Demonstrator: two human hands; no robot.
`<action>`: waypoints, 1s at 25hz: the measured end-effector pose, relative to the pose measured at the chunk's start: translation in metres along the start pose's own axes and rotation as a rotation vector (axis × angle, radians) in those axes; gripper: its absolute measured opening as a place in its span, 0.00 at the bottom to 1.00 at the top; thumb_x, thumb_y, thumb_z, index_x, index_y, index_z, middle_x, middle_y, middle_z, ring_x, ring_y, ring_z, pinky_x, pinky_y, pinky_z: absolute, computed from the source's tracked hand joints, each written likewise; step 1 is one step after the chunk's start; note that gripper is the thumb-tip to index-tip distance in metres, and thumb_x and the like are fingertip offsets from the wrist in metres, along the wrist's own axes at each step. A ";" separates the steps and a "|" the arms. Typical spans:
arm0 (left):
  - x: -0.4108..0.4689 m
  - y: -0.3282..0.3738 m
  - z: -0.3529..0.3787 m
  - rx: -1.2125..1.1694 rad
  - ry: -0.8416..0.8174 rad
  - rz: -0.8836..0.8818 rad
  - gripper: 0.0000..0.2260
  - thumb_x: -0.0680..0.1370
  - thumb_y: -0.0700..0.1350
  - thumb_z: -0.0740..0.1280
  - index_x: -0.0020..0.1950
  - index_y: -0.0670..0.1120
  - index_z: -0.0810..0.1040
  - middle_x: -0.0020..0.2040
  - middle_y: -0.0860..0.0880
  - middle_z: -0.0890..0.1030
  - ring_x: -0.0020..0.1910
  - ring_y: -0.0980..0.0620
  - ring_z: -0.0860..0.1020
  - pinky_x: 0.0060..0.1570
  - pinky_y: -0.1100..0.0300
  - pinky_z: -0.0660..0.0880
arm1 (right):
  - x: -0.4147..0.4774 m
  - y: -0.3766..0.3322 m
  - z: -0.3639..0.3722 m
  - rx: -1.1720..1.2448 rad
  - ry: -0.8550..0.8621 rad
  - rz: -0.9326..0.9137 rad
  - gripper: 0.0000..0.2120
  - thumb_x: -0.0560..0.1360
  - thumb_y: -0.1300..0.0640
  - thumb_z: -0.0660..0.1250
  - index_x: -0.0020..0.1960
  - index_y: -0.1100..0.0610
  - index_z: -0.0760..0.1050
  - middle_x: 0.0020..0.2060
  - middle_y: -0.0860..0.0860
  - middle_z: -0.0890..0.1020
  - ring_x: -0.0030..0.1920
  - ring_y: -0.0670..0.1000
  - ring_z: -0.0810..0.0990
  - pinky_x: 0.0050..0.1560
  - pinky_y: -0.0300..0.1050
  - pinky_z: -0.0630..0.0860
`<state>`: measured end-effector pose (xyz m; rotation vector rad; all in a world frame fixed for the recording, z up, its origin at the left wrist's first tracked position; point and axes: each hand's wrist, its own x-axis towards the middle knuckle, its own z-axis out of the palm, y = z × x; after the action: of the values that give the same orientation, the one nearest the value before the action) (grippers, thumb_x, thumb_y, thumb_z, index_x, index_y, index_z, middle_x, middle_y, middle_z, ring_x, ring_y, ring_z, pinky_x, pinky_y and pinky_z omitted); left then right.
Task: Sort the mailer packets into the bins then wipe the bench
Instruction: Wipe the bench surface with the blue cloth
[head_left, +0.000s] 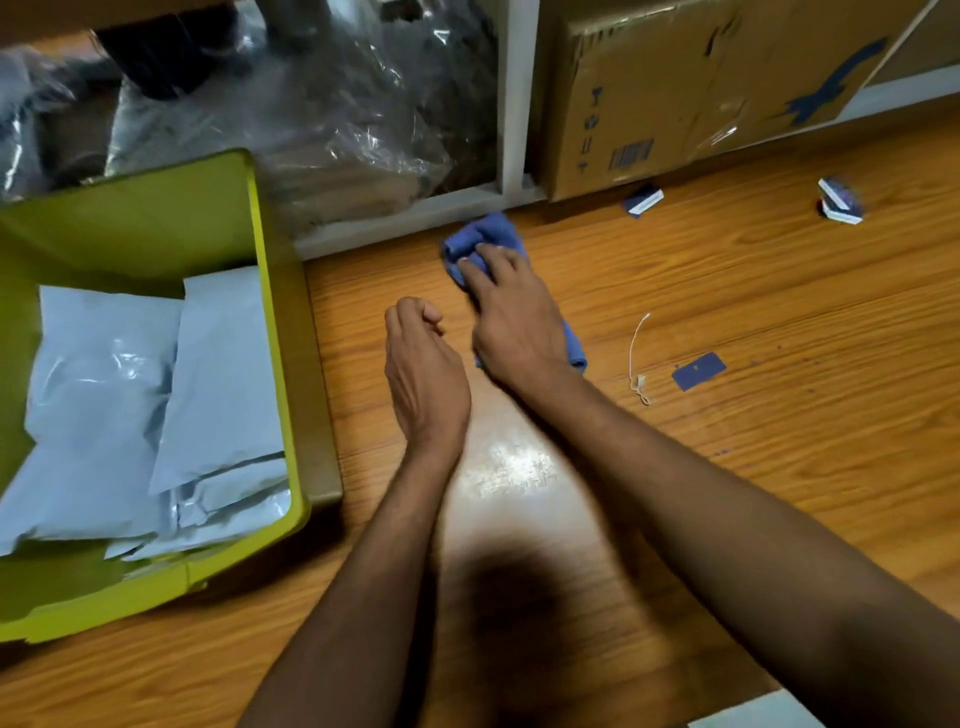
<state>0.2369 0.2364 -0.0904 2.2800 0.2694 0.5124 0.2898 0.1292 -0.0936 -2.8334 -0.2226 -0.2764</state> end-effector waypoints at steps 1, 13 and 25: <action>0.002 0.001 -0.001 -0.047 0.048 -0.038 0.11 0.76 0.32 0.56 0.52 0.43 0.73 0.50 0.45 0.75 0.46 0.48 0.73 0.45 0.59 0.66 | 0.003 -0.012 0.005 -0.013 -0.049 -0.124 0.27 0.75 0.53 0.63 0.73 0.57 0.72 0.72 0.58 0.73 0.72 0.58 0.69 0.70 0.52 0.69; -0.023 -0.026 -0.019 0.580 -0.421 0.139 0.31 0.84 0.63 0.44 0.84 0.49 0.52 0.85 0.49 0.50 0.84 0.45 0.47 0.80 0.44 0.45 | -0.029 0.005 -0.007 -0.126 -0.085 -0.064 0.27 0.83 0.47 0.50 0.80 0.53 0.62 0.80 0.57 0.63 0.80 0.57 0.59 0.79 0.56 0.58; -0.023 -0.026 -0.018 0.532 -0.334 0.148 0.25 0.86 0.49 0.48 0.83 0.42 0.58 0.84 0.45 0.57 0.83 0.45 0.54 0.81 0.46 0.52 | 0.033 -0.029 0.000 0.018 -0.136 -0.353 0.26 0.76 0.53 0.58 0.73 0.53 0.73 0.72 0.54 0.74 0.72 0.55 0.70 0.70 0.50 0.67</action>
<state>0.2075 0.2573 -0.1048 2.8701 0.0716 0.1287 0.3171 0.1604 -0.0794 -2.7839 -0.7522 -0.1513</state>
